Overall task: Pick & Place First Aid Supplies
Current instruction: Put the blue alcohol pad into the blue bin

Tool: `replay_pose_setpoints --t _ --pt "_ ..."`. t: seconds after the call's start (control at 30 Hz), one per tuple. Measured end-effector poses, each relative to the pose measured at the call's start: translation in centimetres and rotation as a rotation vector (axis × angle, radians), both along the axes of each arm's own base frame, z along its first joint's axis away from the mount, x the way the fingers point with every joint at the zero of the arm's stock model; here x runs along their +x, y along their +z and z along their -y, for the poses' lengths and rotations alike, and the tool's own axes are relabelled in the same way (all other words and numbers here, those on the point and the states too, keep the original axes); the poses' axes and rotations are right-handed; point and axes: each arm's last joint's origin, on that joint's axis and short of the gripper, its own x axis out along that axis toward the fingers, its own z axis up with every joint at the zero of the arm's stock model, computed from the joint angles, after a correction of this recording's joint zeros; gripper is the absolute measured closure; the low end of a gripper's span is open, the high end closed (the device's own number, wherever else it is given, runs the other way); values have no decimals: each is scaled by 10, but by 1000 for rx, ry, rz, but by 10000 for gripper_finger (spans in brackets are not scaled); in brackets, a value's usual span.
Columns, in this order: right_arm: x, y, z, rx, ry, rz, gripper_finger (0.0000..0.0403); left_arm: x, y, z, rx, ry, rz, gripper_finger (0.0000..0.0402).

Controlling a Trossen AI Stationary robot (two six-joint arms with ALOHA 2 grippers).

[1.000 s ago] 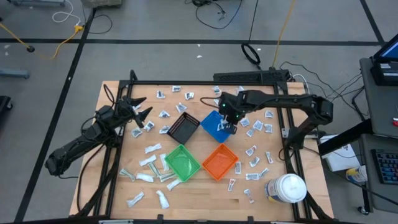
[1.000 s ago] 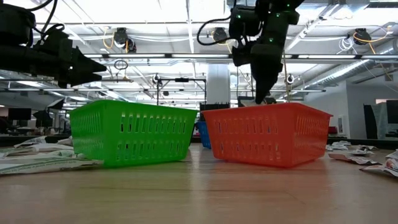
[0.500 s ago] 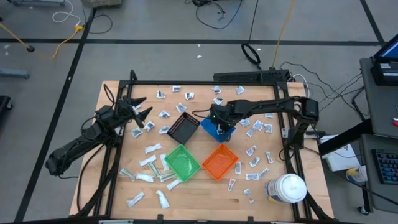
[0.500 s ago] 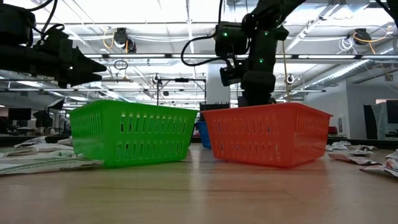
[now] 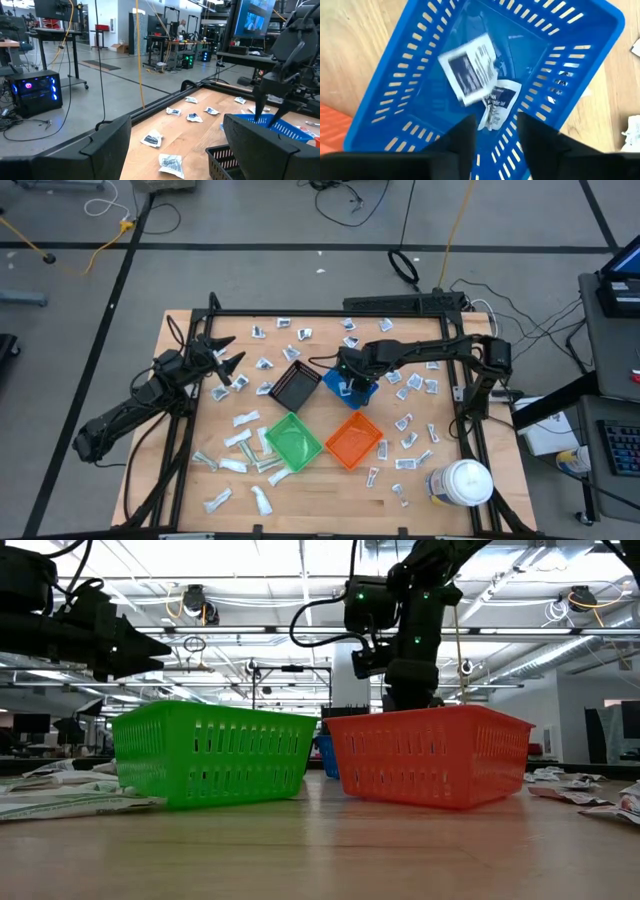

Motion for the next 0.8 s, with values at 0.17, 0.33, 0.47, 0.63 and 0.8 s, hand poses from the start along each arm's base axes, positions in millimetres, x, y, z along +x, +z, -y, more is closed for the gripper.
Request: replay_pose_setpoints --t 0.17,0.33,0.47,0.63,0.8 --pt "-10 21 6 -5 -28 33 223 0 0 0 0 0 0 78" --pt "-24 30 8 60 -32 -12 225 0 0 0 0 0 0 78" --pt "-33 37 8 115 -37 -33 233 0 0 0 0 0 0 78" --pt "-40 40 10 117 -50 -39 233 0 0 0 0 0 0 78" --pt "-66 35 20 130 -148 -59 234 0 0 0 0 0 0 78"
